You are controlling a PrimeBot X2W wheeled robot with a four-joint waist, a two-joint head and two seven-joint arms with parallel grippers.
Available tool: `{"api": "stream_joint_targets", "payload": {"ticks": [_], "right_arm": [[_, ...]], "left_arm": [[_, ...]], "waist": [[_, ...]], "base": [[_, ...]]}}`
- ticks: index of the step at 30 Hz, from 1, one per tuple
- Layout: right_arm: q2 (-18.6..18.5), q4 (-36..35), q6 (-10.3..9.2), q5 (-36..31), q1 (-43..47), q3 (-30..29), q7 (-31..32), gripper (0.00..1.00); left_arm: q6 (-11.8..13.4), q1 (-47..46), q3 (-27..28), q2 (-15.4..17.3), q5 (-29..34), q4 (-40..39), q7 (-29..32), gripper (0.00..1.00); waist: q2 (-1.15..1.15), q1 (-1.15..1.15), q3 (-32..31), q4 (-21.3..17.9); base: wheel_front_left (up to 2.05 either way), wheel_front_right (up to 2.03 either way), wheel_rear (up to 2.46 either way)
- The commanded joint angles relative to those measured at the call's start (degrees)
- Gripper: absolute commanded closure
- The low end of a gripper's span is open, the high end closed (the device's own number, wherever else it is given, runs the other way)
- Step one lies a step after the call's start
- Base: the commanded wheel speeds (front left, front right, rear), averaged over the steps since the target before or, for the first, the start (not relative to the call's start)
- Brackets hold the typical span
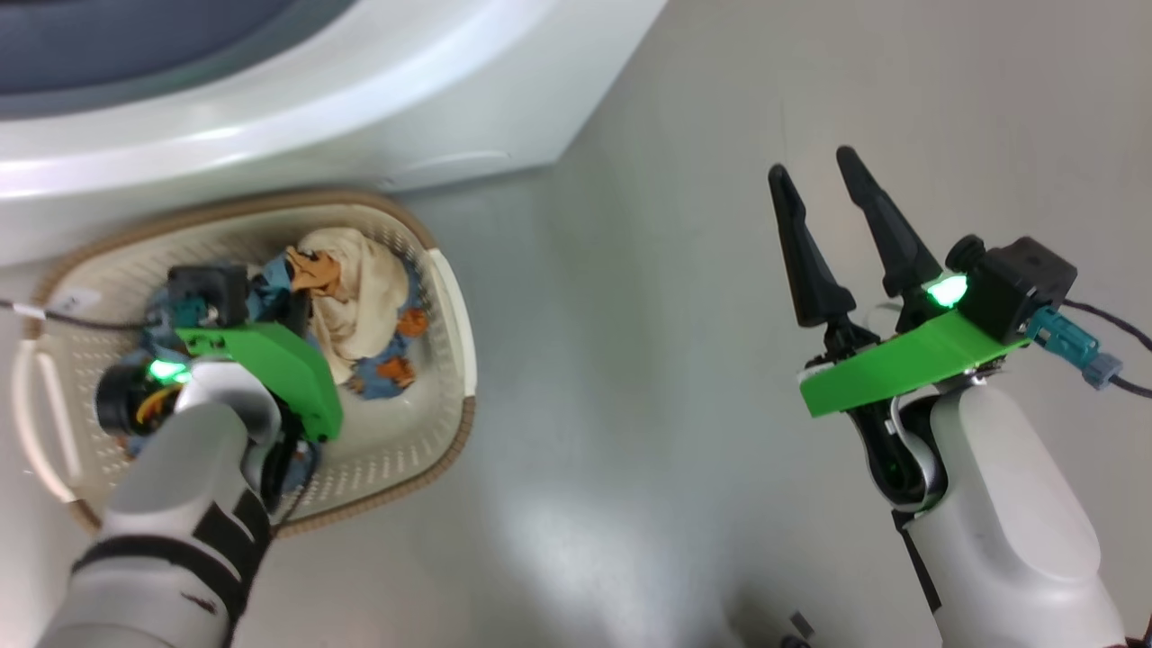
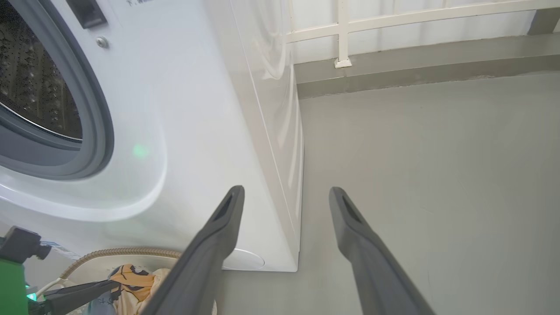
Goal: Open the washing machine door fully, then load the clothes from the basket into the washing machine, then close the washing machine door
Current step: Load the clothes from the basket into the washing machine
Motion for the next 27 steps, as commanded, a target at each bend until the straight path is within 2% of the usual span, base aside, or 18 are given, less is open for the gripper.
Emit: {"api": "stream_joint_targets", "payload": {"ticks": [1, 5, 12, 20, 27], "right_arm": [[-0.2, -0.9, 0.09, 0.1, 2.4, 0.6, -0.3, 0.00], [-0.9, -0.1, 0.09, 0.3, 4.1, 0.4, -0.3, 0.00], [-2.5, 0.9, 0.09, 0.6, 7.4, -0.2, -0.3, 0.00], [-3.4, 1.9, 0.09, 1.0, 10.7, -0.3, -0.3, 0.00], [-4.0, 2.5, 0.09, 1.4, 13.2, -0.5, -0.3, 0.00]], "left_arm": [[-0.1, 1.9, 1.3, 1.1, -0.9, -1.9, -1.0, 1.00], [-0.1, 5.4, 2.9, 2.2, -2.2, -7.9, -1.2, 1.00], [0.1, 13.8, 10.5, 4.0, -1.1, -20.7, -1.3, 1.00], [1.3, 23.4, 19.5, 3.7, 1.4, -34.8, -1.3, 1.00], [3.7, 31.1, 25.1, 2.8, 5.3, -46.8, -1.3, 1.00]], "waist": [[0.00, 0.00, -4.9, 3.2], [0.00, 0.00, -8.8, 4.3], [0.00, 0.00, -15.0, 6.0], [0.00, 0.00, -20.9, 7.9], [0.00, 0.00, -26.0, 9.2]], "base": [[0.00, 0.00, 0.00], [0.00, 0.00, 0.00], [0.00, 0.00, 0.00], [0.00, 0.00, 0.00], [0.00, 0.00, 0.00]]}}
